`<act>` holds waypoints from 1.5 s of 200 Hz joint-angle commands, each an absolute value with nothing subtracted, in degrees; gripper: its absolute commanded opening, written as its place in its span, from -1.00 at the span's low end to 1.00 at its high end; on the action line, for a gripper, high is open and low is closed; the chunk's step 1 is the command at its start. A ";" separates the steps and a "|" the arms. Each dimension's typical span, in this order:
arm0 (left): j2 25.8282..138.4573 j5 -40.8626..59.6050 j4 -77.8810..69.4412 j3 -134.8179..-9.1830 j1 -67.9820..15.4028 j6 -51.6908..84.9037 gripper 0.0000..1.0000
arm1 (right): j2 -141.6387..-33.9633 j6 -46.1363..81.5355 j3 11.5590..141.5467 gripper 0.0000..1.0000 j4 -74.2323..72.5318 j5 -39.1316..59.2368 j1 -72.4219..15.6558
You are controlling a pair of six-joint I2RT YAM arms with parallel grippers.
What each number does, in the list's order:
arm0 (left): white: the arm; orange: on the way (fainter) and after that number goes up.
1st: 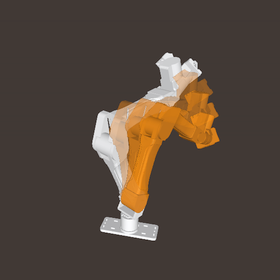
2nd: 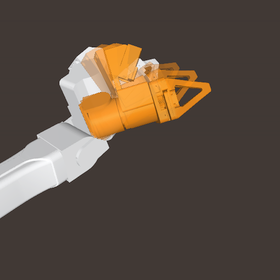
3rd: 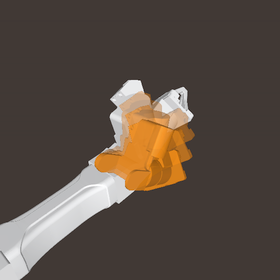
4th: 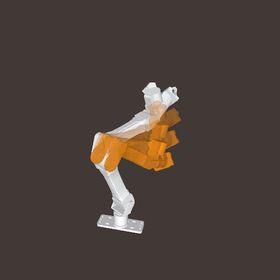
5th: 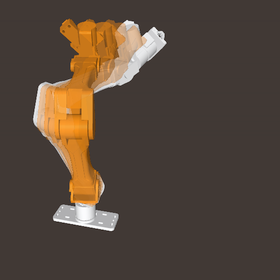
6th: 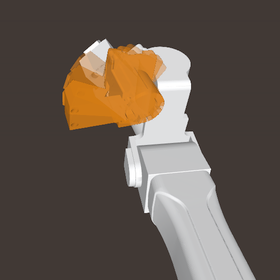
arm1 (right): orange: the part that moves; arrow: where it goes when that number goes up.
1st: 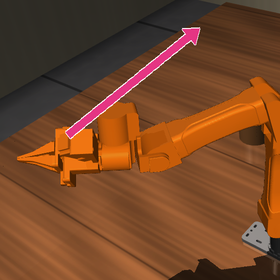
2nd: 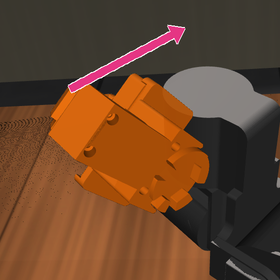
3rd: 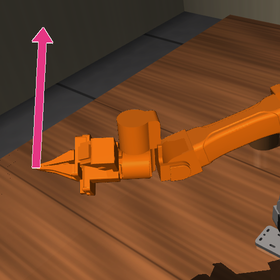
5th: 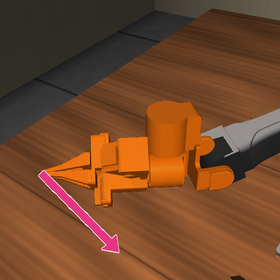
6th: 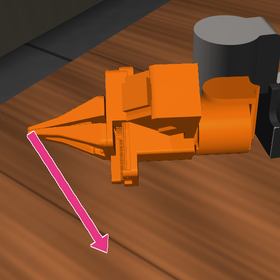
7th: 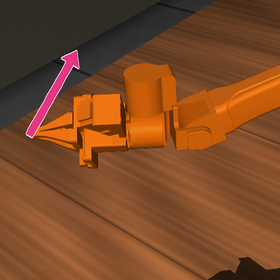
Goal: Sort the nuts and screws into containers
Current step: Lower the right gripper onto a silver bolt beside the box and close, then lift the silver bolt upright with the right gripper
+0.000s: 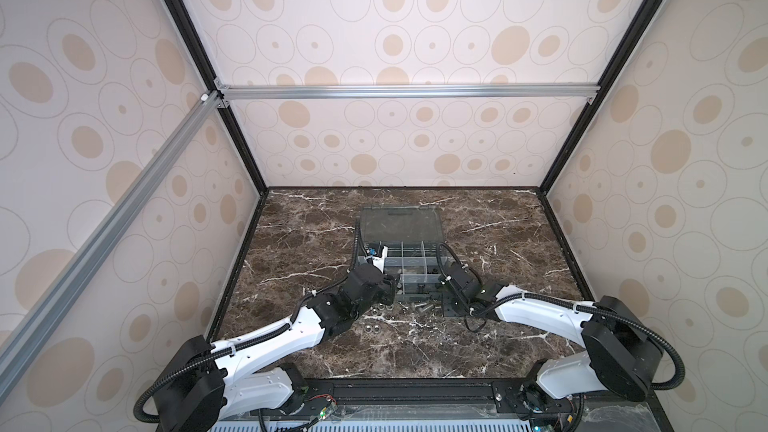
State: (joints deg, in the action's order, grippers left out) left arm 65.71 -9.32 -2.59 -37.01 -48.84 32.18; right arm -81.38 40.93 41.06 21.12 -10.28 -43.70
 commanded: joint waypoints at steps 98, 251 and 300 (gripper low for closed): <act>63.03 -9.40 -2.92 -36.20 -48.38 33.31 -0.07 | -73.37 43.67 36.66 -0.89 26.11 -8.06 -45.94; 59.06 -9.78 -3.25 -32.61 -48.35 35.54 -0.07 | -77.44 39.82 37.18 -0.32 28.14 -6.98 -46.55; 59.15 -9.45 -3.65 -32.52 -48.36 36.03 -0.07 | -81.03 39.68 38.20 -0.70 26.69 -7.68 -47.06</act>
